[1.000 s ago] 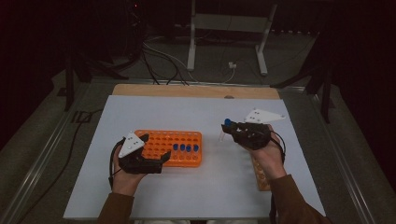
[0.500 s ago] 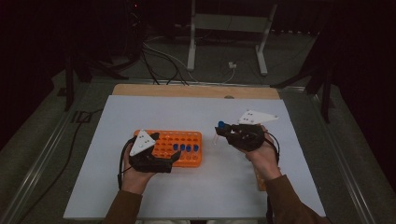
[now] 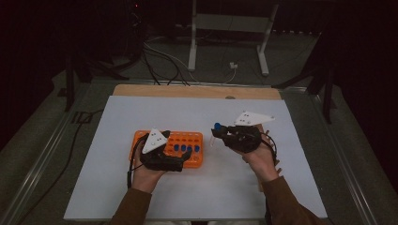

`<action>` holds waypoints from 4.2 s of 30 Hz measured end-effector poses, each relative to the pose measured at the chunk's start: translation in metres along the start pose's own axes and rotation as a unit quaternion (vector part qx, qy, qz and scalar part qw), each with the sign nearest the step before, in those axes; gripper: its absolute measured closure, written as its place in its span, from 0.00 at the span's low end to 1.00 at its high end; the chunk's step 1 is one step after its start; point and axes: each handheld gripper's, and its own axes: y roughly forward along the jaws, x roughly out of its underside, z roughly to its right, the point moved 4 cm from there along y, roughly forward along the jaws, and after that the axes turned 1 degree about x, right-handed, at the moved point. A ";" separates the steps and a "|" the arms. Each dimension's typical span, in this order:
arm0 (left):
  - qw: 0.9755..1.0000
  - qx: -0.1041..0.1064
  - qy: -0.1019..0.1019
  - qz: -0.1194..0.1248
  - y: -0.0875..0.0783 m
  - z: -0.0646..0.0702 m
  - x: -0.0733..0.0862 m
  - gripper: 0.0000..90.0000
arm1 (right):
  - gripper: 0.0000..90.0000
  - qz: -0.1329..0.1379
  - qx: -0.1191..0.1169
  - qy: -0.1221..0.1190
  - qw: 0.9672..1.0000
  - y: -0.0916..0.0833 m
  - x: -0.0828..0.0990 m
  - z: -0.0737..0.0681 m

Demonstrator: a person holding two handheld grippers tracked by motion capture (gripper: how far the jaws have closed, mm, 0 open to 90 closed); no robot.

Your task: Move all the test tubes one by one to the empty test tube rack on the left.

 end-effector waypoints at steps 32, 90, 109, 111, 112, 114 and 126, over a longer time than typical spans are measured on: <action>0.999 0.029 0.045 -0.005 0.040 0.036 -0.022 0.46 | 0.85 0.003 -0.028 -0.003 1.000 0.006 -0.005 -0.017; 0.999 0.024 0.000 0.029 -0.006 0.001 -0.025 0.87 | 0.03 0.010 0.044 0.041 0.998 -0.027 0.019 0.030; 0.999 -0.013 -0.011 0.033 -0.031 -0.026 -0.008 0.87 | 0.00 0.018 0.065 0.051 0.996 -0.042 0.034 0.043; 0.999 -0.017 -0.011 0.032 -0.032 -0.029 -0.006 0.87 | 0.00 0.019 0.068 0.051 0.996 -0.044 0.034 0.044; 0.999 -0.019 -0.013 0.031 -0.032 -0.030 -0.004 0.87 | 0.00 0.019 0.070 0.052 0.996 -0.044 0.035 0.044; 0.999 -0.021 -0.013 0.029 -0.032 -0.033 -0.002 0.87 | 0.00 0.018 0.071 0.052 0.996 -0.045 0.036 0.044; 0.999 -0.022 -0.017 0.022 -0.030 -0.039 0.012 0.87 | 0.00 0.015 0.083 0.050 0.995 -0.048 0.041 0.048</action>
